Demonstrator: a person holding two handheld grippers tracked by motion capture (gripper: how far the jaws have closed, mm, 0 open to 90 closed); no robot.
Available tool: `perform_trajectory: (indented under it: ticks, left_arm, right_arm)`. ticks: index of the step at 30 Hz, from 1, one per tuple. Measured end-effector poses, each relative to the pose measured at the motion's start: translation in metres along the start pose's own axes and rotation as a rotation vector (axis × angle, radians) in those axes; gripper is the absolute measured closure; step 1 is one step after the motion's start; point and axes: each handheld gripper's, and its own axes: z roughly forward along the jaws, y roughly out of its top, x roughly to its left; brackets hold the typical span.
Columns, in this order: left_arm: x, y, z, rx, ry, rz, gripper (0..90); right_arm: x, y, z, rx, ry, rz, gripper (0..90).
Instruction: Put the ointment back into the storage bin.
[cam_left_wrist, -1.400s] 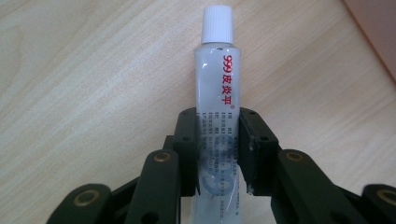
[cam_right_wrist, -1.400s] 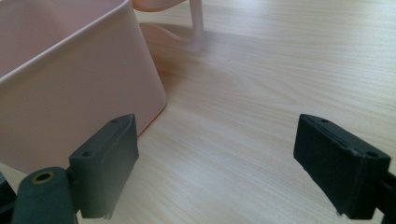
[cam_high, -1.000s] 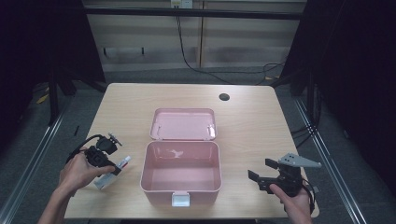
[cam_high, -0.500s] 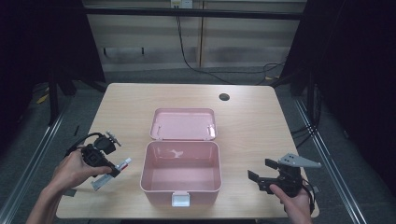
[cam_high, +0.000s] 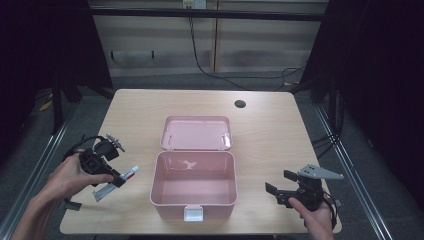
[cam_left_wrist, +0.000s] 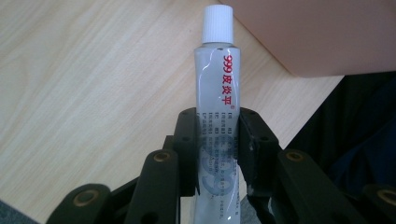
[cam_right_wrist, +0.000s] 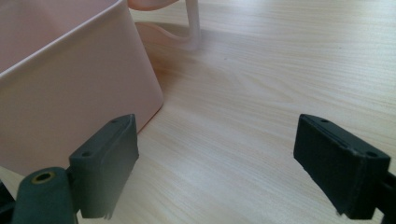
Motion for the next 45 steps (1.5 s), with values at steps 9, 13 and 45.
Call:
perform_trajectory:
  ticks: [9, 13, 45]
  left_arm:
    - [-0.005, 0.004, -0.010, -0.022, -0.045, 0.012, 70.6]
    - [-0.006, 0.005, -0.016, -0.037, -0.075, 0.009, 70.7]
    - [-0.072, 0.061, -0.042, -0.081, -0.084, 0.260, 70.6]
  right_arm:
    - [-0.001, 0.000, 0.000, 0.007, -0.003, 0.007, 13.3]
    - [-0.001, 0.000, 0.000, 0.005, -0.001, 0.006, 13.3]
    - [-0.001, 0.000, 0.000, 0.008, -0.001, 0.012, 13.3]
